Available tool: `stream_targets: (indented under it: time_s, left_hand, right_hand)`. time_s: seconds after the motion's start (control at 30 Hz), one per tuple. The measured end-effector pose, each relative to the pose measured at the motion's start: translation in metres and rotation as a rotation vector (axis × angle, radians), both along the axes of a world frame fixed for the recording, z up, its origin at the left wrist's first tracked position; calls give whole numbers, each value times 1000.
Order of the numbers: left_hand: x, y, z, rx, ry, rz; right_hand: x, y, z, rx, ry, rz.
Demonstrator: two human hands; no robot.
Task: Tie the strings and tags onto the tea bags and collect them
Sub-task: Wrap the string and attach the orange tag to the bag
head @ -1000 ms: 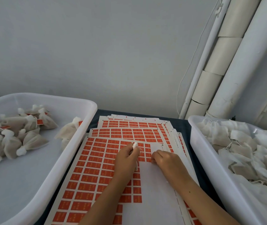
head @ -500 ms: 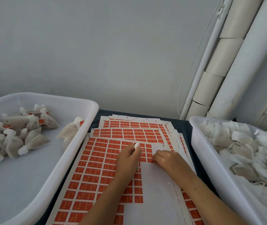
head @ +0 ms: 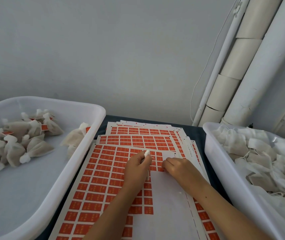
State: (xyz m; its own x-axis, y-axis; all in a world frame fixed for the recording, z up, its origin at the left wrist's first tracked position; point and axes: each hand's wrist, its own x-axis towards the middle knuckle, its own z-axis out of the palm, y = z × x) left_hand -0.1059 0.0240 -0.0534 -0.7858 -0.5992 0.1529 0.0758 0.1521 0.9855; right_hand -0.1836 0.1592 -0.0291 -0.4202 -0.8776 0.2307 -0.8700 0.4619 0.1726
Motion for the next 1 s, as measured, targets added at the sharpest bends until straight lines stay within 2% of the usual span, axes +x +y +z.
stream_targets:
  time_s: [0.27,0.67,0.8,1.0]
  left_hand:
    - [2,-1,2,28,7,-26]
    - [2,0,2,17,-22,-19]
    - [1,0,3,17,-36,-17]
    - [3,0,4,32,-37,-27]
  right_hand:
    - [-7,5,-4,38,-35,19]
    - [-2,3,-1,-109,72,108]
    - [3,1,2,-167,-23,24]
    - [-4,3,7,-39,-149,-37]
